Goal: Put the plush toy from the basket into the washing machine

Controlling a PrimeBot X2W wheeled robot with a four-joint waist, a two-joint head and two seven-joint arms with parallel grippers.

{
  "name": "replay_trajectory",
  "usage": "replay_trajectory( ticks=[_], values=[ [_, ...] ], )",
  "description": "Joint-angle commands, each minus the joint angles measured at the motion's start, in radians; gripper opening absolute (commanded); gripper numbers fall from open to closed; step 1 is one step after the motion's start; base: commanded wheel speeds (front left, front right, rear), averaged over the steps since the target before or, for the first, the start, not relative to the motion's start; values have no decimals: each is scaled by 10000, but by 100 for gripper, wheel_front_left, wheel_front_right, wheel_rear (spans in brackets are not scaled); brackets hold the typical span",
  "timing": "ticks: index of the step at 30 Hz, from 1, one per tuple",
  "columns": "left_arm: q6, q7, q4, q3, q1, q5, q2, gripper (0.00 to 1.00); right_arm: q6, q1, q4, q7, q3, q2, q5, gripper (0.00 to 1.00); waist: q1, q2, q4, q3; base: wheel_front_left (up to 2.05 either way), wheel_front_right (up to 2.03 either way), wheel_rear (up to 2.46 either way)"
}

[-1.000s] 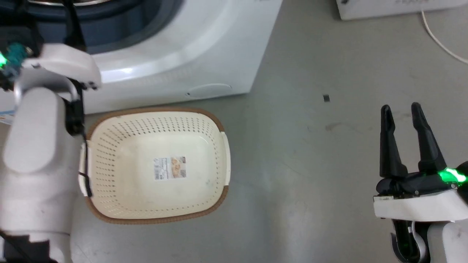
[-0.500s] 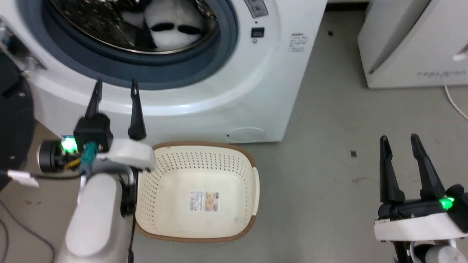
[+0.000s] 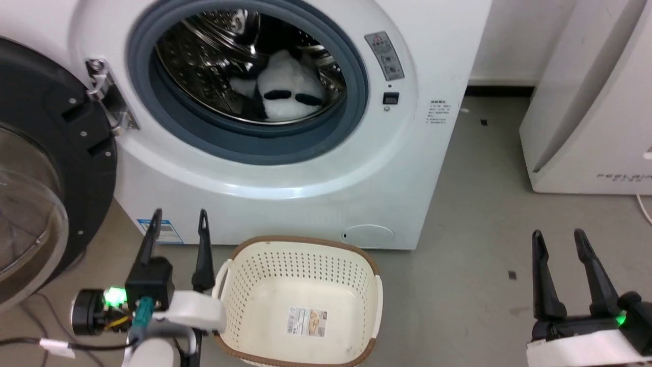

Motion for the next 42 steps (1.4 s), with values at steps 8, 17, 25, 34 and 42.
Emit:
replay_trajectory(
  ticks=[8,17,25,34,42],
  values=[
    [-204,-42,-324,-141,1210,196,-107,100,-7,639,102,-44,-165,5,-212,100,3,0,323,-551,0,0,0],
    [-249,31,-314,-156,1296,126,-195,0,0,554,130,18,-172,0,-167,0,3,0,329,-592,0,0,0],
    [-315,195,-426,-101,1330,145,-236,0,-1,506,147,182,-121,0,-280,0,3,0,283,-602,0,0,0],
    [-389,379,-551,-38,1368,166,-281,0,-1,453,165,368,-63,1,-407,0,3,0,231,-614,0,0,0],
    [-446,522,-647,10,1398,183,-317,0,-1,411,180,511,-19,1,-505,0,3,0,191,-623,0,0,0]
  ],
)
